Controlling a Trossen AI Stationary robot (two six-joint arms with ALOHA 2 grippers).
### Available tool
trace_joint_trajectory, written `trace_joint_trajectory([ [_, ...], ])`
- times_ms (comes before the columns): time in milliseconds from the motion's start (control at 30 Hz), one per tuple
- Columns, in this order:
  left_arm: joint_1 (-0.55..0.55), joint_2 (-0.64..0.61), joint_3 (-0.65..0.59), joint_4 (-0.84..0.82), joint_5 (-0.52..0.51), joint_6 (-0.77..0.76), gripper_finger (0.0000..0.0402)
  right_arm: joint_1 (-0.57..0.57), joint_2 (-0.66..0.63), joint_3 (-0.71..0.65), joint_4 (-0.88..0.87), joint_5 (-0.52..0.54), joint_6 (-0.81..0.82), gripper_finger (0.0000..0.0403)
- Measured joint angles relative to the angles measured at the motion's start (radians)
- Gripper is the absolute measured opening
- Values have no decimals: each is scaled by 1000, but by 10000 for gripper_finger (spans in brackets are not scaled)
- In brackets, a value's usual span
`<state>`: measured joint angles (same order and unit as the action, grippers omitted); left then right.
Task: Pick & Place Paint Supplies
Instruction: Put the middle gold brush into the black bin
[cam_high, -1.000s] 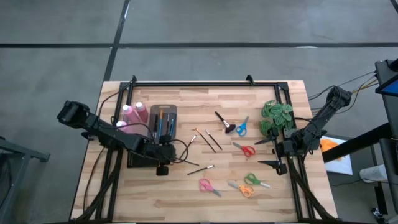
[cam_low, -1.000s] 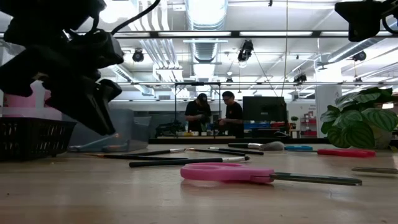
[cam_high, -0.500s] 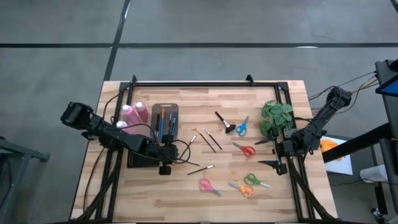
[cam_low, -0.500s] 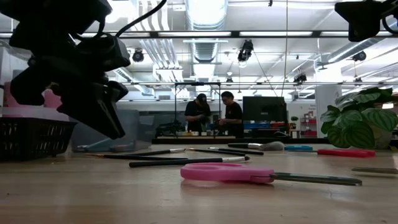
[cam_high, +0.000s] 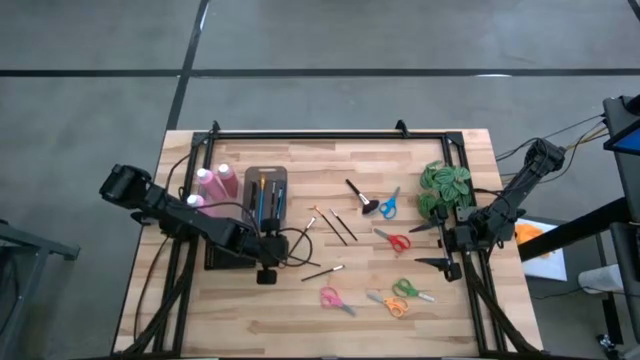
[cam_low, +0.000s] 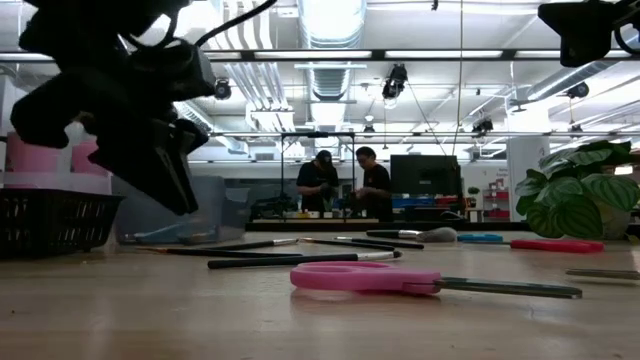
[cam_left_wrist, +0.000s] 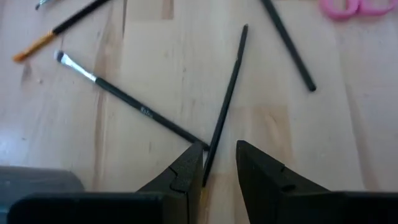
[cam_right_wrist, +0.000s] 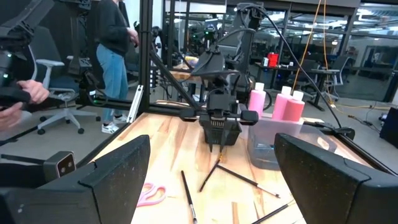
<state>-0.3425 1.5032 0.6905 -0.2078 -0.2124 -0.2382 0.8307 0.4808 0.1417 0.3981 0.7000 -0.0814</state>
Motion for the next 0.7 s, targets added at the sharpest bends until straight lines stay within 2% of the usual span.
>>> trace_joint_trajectory([
  [267,-37,0,22,12,-20,21,97,0,0,0,0,0,0,341],
  [500,-43,2,22,40,18,29,97,0,0,0,0,0,1,341],
  [700,-42,87,22,79,17,31,97,0,1,0,0,0,0,341],
])
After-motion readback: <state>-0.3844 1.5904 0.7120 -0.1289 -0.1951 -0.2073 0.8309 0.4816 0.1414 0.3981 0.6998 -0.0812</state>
